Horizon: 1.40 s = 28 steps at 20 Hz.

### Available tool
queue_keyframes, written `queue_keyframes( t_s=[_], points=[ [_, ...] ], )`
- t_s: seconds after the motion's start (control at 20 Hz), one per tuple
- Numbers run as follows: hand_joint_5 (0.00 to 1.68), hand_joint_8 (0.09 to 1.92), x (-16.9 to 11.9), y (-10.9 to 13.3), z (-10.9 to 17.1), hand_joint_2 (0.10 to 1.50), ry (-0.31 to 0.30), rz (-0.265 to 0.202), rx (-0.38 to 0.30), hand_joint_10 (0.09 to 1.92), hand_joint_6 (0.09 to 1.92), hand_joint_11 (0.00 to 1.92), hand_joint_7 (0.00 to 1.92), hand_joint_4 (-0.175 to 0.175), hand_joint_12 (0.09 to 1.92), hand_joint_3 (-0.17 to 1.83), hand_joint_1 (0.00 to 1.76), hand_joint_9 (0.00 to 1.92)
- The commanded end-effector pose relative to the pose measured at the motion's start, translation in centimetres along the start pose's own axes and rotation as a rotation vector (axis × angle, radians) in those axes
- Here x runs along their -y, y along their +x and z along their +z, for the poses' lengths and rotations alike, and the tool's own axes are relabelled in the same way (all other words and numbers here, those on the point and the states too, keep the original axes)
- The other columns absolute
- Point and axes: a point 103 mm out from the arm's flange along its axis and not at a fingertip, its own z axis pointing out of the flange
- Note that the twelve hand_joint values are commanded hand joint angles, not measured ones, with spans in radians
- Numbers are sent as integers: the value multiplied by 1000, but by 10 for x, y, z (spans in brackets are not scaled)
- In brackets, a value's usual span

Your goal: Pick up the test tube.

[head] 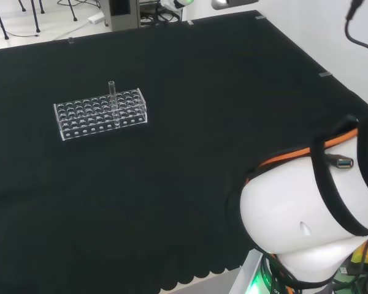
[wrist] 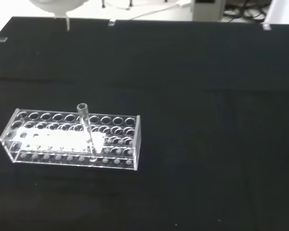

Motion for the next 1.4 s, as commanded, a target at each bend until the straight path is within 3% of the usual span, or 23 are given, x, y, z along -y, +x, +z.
queue_keyframes(
  t_s=[0.05,0.35,0.75,1.1,1.4],
  points=[
    [255,856,-72,21,12,663,58,-145,-15,1006,152,0,198,-56,1563,640,771,160],
    [295,865,-125,31,51,662,143,-193,-40,1010,141,2,245,-60,1605,644,800,213],
    [316,870,-179,59,104,661,258,-251,-1,1007,138,23,280,-63,1611,648,826,254],
    [322,868,-216,78,135,661,322,-282,35,1000,133,30,286,-63,1607,657,835,262],
    [348,871,-231,86,166,661,395,-300,93,997,141,32,301,-60,1605,662,839,271]
  ],
)
